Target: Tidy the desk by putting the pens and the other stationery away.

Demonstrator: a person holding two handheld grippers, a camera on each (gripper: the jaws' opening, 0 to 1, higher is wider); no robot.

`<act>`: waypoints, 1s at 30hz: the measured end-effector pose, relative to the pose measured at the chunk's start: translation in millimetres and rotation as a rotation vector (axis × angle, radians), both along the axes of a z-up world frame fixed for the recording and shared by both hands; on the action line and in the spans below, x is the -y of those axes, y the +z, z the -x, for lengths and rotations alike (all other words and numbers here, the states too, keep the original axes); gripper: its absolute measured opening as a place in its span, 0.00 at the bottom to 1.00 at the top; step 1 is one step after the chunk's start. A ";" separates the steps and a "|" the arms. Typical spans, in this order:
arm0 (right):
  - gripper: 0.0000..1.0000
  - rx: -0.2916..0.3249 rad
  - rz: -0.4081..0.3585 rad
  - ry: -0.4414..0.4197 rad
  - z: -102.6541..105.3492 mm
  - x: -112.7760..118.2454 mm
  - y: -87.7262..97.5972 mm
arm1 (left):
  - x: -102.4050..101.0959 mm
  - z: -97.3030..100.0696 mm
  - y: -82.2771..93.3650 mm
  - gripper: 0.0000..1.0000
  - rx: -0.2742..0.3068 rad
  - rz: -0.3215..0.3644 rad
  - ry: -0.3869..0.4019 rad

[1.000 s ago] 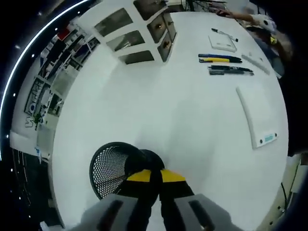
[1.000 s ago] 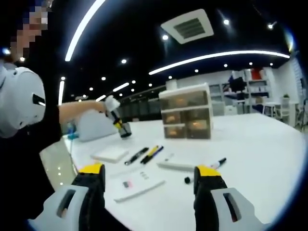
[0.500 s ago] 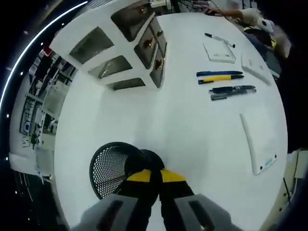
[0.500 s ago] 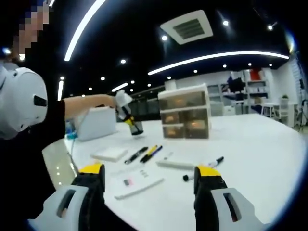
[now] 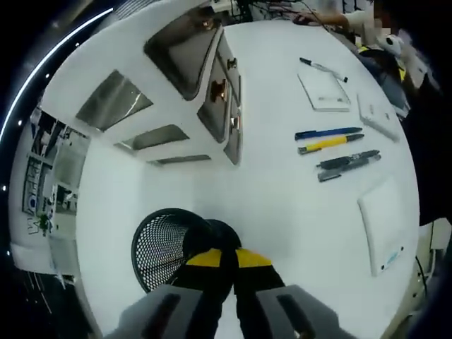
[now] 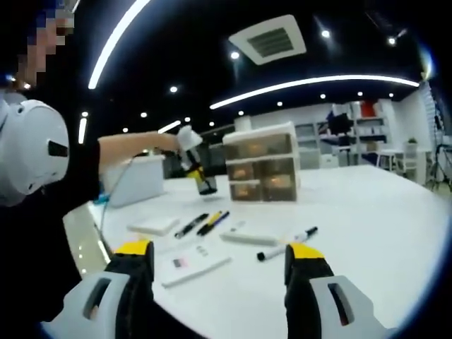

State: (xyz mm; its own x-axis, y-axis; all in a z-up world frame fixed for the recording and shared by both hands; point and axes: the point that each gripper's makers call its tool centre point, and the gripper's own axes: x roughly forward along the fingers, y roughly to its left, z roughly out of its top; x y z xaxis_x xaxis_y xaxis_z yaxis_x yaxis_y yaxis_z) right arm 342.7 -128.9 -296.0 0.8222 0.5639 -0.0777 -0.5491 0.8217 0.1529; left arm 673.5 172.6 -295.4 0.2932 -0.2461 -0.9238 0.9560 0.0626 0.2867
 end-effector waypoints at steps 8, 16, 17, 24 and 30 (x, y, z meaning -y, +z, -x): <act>0.71 -0.009 0.000 -0.011 0.9 4.0 -4.1 | 11.3 0.7 -11.4 0.05 -0.031 -0.012 -0.023; 0.71 -0.009 -0.003 -0.022 2.7 8.2 -4.0 | 12.5 3.6 -20.8 0.05 -0.067 -0.003 -0.013; 0.71 -0.010 -0.002 -0.024 3.0 8.7 -4.7 | 13.3 5.3 -21.7 0.05 -0.080 0.008 -0.012; 0.71 -0.020 -0.011 -0.029 4.3 9.2 -8.8 | 9.2 1.1 -29.4 0.05 -0.088 0.003 0.002; 0.71 -0.028 -0.012 -0.035 3.8 11.3 -11.3 | 10.9 -0.6 -28.2 0.05 -0.102 0.029 0.022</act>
